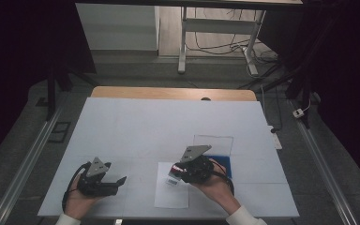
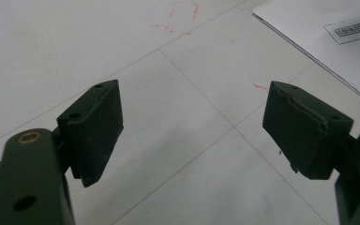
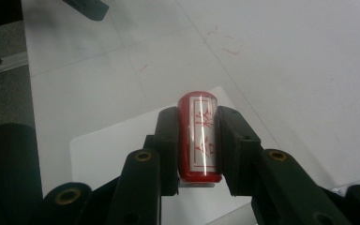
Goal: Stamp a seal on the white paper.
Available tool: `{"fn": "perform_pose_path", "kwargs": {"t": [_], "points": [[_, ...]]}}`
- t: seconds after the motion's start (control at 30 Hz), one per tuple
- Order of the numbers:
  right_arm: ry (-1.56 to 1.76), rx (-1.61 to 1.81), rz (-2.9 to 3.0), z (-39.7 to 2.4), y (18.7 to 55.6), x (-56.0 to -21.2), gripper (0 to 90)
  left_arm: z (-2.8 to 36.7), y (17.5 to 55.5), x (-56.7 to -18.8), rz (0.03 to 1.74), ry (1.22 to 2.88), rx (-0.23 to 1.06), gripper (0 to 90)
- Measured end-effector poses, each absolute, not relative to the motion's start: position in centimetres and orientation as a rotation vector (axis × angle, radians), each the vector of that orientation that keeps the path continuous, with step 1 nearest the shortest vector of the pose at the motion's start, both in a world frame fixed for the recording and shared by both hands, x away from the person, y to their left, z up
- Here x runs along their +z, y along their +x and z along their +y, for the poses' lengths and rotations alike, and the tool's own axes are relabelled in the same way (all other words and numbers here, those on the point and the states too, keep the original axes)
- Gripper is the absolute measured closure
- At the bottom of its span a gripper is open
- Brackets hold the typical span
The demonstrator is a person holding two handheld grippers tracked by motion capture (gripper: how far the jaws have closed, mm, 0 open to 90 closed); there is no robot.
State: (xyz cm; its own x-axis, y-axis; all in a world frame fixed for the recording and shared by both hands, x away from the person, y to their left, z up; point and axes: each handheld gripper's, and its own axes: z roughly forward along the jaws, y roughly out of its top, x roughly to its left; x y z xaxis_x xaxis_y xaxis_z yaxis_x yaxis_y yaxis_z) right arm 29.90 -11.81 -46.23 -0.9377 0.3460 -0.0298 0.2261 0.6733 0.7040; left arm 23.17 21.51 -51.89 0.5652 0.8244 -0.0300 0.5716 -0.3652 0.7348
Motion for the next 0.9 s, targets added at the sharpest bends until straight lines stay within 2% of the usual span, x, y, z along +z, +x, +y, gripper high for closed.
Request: {"fn": "perform_pose_path", "kwargs": {"t": [0.53,0.9], "points": [[0.490,1.152,2.674,-13.3,30.0,-44.8,69.8,21.5,23.1,-51.8,1.109,2.081,0.451,20.7],[0.558,1.198,2.594,-16.4,30.7,-43.1,69.8,21.5,23.3,-51.7,1.103,2.084,0.453,20.7]]}}
